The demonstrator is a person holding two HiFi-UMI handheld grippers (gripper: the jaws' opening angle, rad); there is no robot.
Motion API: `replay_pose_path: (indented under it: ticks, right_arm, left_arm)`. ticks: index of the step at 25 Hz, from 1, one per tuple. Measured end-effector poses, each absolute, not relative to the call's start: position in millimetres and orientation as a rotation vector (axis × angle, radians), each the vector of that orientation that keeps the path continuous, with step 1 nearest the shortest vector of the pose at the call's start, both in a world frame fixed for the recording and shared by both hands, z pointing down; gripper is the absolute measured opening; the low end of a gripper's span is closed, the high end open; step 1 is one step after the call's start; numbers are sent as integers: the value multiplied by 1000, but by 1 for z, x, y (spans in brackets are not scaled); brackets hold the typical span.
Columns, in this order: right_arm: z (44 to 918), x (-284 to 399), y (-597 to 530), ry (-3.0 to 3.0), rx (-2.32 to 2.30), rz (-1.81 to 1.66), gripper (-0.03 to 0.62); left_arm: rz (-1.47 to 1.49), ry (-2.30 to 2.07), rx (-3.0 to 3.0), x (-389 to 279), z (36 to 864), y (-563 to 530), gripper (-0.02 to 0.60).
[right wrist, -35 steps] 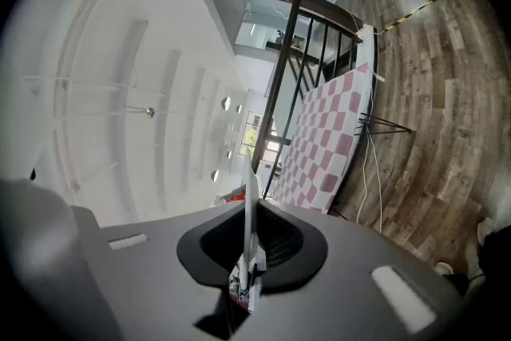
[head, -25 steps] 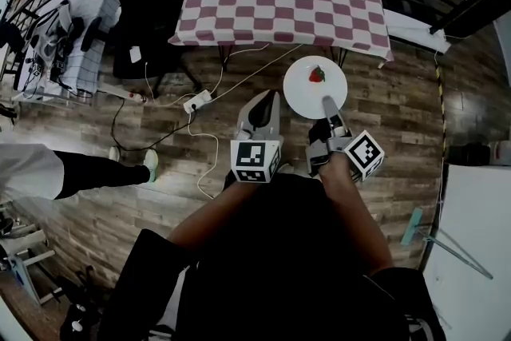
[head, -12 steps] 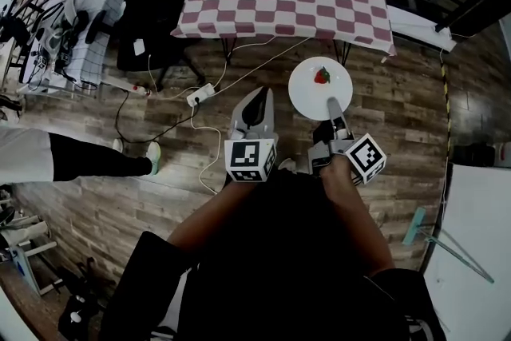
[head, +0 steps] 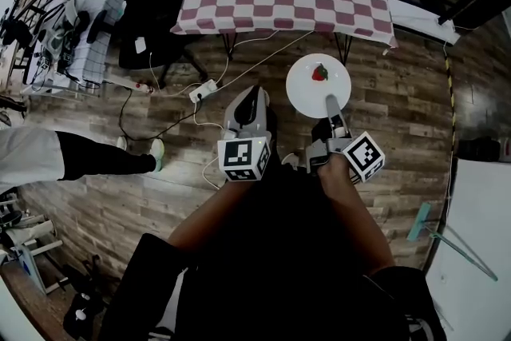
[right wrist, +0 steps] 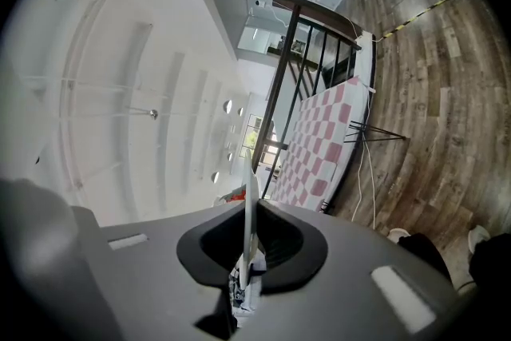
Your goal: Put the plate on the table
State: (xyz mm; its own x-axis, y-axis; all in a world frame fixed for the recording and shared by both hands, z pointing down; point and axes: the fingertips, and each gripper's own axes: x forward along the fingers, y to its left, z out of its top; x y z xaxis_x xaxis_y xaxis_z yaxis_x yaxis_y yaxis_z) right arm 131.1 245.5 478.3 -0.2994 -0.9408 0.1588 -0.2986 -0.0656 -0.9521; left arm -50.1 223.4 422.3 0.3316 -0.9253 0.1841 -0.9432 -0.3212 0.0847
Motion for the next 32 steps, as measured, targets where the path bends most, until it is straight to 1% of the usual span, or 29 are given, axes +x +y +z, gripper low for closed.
replay_pose_path:
  ticks: [8,20,32]
  right_arm:
    - [483,135,243,1588,-1305,-1391,17]
    - [490,130,234,1621,-1362,-1437,16]
    - [487,121,184,1653,-1271,-1412,17]
  left_arm:
    - [150,-1693,2446,-38,420,218,11]
    - [144,-1693,2432,-42,422,209,9]
    - [123,-1674,2399,-44,438,156,11]
